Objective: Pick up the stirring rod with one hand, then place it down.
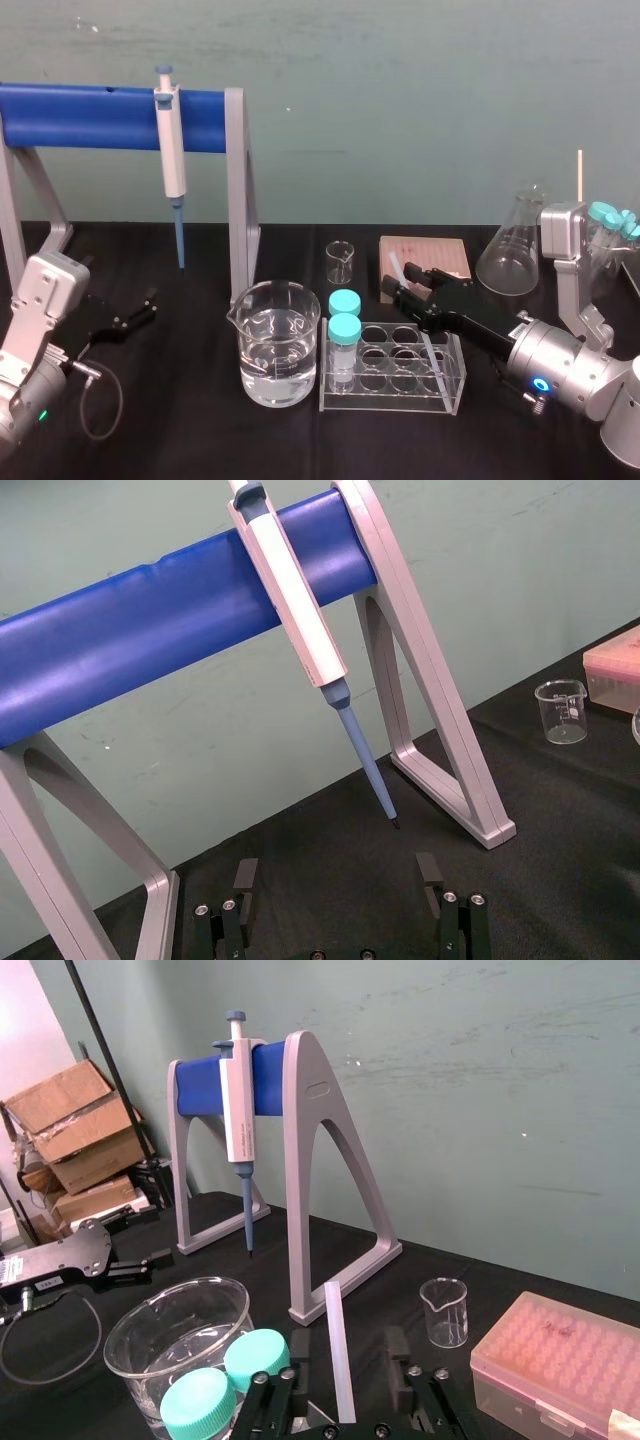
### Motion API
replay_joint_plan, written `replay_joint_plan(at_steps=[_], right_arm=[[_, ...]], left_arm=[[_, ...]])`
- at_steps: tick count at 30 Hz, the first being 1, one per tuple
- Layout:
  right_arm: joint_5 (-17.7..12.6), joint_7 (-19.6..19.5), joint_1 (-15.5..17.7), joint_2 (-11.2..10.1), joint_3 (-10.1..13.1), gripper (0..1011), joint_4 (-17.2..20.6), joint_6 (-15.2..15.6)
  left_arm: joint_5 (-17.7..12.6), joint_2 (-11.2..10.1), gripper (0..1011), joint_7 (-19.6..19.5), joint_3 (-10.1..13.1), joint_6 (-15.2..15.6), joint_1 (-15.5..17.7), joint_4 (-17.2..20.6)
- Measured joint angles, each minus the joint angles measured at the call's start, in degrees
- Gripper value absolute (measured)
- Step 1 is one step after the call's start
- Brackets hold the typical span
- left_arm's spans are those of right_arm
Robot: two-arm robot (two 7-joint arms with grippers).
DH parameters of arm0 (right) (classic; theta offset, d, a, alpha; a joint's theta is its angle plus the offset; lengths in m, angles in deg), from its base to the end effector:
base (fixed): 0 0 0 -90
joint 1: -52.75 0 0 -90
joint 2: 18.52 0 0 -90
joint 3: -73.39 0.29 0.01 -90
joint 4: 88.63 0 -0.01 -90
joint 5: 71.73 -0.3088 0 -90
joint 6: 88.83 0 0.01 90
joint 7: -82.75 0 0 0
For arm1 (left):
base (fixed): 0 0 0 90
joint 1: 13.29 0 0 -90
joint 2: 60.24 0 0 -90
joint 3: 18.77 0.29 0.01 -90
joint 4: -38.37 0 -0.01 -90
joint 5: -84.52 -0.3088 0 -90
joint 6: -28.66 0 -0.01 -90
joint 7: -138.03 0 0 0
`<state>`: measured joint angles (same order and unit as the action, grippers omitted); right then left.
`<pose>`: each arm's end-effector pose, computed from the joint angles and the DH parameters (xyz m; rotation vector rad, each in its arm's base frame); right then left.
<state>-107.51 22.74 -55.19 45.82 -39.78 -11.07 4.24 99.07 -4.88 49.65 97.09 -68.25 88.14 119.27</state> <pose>0.3981 -0.0463 -0.2778 0.0066 0.1601 -0.7900 0.3581 0.0827 -0.3023 0.3043 -0.2850 1.2480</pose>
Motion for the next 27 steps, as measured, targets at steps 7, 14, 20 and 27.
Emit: replay_joint_plan(at_steps=[7,14,20,27], right_arm=[[0.0,0.0,0.0,0.0,0.0,293,0.0,0.0],[0.0,0.0,0.0,0.0,0.0,80,0.0,0.0],[0.0,0.0,0.0,0.0,0.0,67,0.0,0.0],[0.0,0.0,0.0,0.0,0.0,68,0.0,0.0]], left_arm=[[0.0,0.0,1000,0.0,0.0,0.0,0.0,0.0],[0.0,0.0,1000,0.0,0.0,0.0,0.0,0.0],[0.0,0.0,1000,0.0,0.0,0.0,0.0,0.0],[0.0,0.0,1000,0.0,0.0,0.0,0.0,0.0]])
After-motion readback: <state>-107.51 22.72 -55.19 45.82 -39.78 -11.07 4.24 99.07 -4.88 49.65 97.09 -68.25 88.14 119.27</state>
